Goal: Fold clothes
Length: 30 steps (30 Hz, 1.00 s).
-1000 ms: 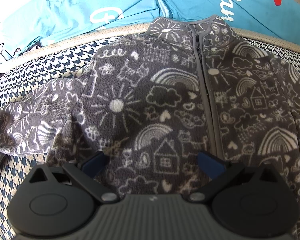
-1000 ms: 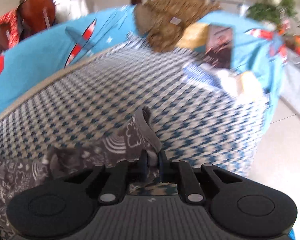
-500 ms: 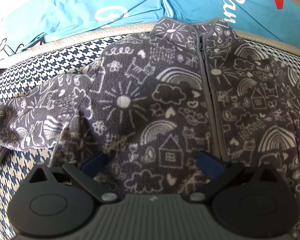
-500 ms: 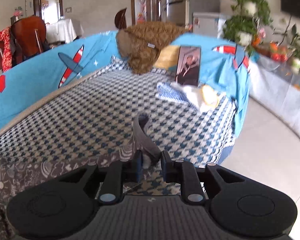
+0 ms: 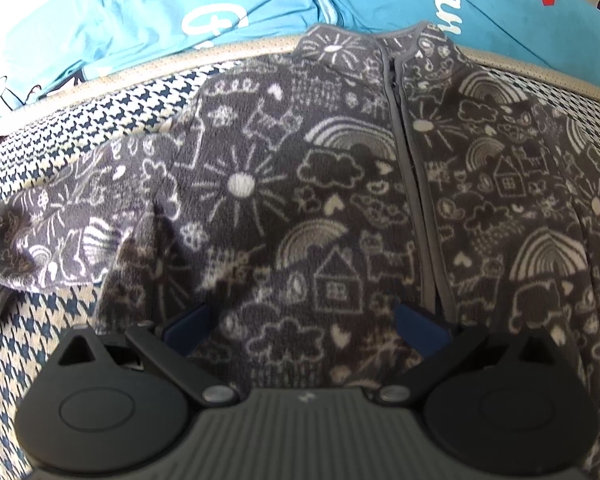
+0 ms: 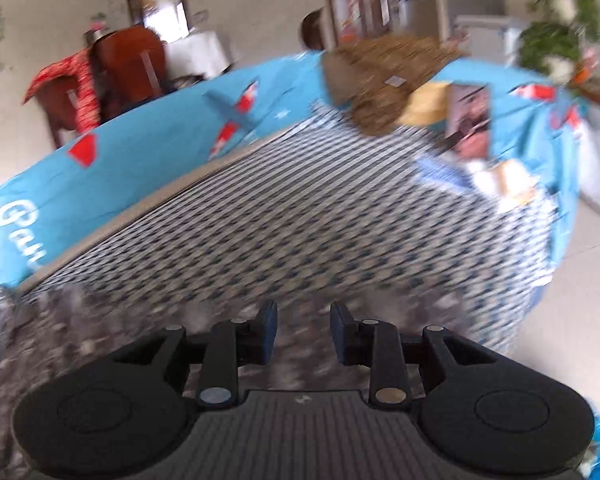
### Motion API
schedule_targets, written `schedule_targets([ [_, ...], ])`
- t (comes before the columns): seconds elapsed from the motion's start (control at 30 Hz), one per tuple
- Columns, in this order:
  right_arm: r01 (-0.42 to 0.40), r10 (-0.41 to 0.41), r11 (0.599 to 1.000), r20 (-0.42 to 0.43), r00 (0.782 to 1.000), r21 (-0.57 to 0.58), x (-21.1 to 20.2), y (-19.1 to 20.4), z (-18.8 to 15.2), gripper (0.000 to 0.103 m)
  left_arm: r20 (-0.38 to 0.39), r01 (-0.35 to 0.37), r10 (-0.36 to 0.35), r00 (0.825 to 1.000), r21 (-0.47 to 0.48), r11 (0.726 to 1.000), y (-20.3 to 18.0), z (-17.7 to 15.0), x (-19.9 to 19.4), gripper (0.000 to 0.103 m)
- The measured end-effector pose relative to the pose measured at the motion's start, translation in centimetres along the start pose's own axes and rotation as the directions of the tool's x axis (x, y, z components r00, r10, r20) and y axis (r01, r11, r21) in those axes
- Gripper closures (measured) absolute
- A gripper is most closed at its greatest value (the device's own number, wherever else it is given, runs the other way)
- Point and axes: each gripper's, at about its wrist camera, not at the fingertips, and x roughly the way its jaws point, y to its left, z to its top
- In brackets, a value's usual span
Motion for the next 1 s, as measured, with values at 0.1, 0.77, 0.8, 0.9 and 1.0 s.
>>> schedule_targets([
  [0.1,-0.065,0.064,0.998,-0.063,0.996,-0.018,0.5,2.2,-1.0,0.073,-0.005,0.012,-0.012,1.0,0.014,1.0,0.3,-0.5,-0.2,0.0],
  [0.77,-0.361,0.318,0.915,-0.226,0.921,-0.182,-0.1,12.8,-7.2,0.064,0.07,0.032,-0.031,0.997,-0.012,0.999,4.5,-2.8,-4.3,0.0],
  [0.8,-0.366,0.32,0.911,-0.233,0.918,-0.19,-0.1,13.3,-7.5,0.064,0.082,0.018,-0.017,0.996,-0.015,1.0,4.8,-2.9,-4.6,0.0],
  [0.9,-0.384,0.331,0.901,-0.25,0.91,-0.203,-0.2,14.4,-8.2,0.064,0.111,0.007,-0.002,0.994,-0.044,0.999,6.1,-2.8,-5.4,0.0],
  [1.0,-0.395,0.338,0.893,-0.258,0.905,-0.215,-0.4,15.3,-8.9,0.064,0.124,-0.002,0.014,0.992,-0.098,0.995,8.0,-2.5,-6.1,0.0],
])
